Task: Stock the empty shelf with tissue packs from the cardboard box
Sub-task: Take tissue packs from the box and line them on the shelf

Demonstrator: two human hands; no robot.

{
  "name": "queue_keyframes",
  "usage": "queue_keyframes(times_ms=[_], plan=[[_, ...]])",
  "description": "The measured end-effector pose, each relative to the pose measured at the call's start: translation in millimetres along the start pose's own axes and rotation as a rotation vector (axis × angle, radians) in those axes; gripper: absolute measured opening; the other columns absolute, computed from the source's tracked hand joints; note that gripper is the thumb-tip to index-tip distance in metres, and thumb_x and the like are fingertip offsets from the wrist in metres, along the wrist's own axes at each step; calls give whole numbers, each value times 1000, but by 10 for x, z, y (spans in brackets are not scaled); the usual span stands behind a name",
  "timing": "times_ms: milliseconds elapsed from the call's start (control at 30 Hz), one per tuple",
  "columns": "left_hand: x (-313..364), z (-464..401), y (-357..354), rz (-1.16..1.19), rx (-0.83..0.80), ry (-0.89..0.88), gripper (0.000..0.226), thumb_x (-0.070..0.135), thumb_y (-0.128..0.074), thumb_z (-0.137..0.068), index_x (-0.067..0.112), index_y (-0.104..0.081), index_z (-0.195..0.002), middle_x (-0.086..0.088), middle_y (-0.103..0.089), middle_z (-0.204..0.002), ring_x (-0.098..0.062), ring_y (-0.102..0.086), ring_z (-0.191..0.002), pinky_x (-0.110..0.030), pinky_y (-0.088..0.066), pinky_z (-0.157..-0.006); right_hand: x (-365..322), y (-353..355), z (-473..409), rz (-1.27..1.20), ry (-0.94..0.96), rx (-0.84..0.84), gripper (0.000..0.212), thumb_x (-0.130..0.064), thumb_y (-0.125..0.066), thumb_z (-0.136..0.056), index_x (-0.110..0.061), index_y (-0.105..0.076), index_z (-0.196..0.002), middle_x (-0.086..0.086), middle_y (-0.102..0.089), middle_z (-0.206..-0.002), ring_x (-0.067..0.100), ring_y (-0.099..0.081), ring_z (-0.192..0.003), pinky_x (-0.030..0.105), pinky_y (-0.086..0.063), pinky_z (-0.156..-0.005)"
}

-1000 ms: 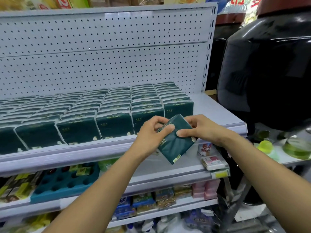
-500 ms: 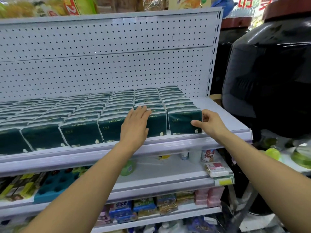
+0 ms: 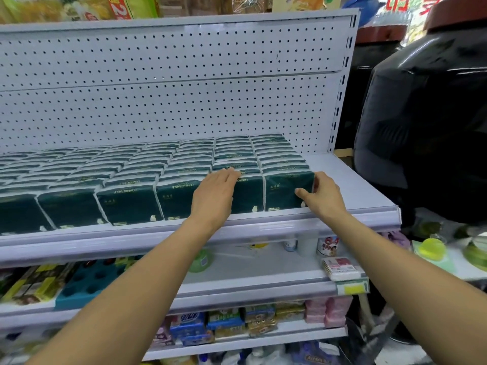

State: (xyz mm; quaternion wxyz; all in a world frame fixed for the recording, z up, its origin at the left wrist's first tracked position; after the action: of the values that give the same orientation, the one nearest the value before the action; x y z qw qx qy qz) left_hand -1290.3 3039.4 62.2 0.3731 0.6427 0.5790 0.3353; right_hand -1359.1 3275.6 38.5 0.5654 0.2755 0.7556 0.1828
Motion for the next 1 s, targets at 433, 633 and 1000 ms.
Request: queue_keyframes(times_ms=[433, 633, 1000], plan=[[-221, 641, 301, -10, 281, -22, 67, 48, -54, -94, 19, -35, -151, -4, -44, -150, -24, -46, -133, -48, -33, -113, -649, -151, 829, 379, 593, 288, 57, -40, -50, -93, -17, -39, -144, 8, -44, -144, 26, -42, -129, 46, -33, -107], [-824, 1705, 459, -23, 261, 89, 69, 50, -57, -91, 22, -35, -150, -5, -41, -151, -26, -49, -126, -45, -41, -103, -1075, -828, 1653, 346, 729, 157, 54, -42, -44, -95, -17, -39, -143, 11, -43, -146, 27, -46, -126, 44, -41, -98], [-2701, 3966, 1011, -227, 16, 320, 88, 57, -66, -82, 16, -30, -152, -9, -42, -151, -31, -51, -127, -49, -46, -101, -2402, -2826, 3560, 303, 800, -191, 58, -46, -44, -94, -20, -36, -145, 11, -41, -148, 31, -42, -131, 48, -42, -101]])
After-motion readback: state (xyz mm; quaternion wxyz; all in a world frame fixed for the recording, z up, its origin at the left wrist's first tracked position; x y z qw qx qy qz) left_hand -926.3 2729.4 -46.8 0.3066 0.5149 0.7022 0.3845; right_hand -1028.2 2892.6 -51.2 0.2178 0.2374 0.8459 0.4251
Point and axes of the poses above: each hand's wrist, its own z-axis away from the middle knuckle, its own y-axis out of the back of the hand, x = y × z, the point moved 2 cm from there along -z, towards the middle knuckle
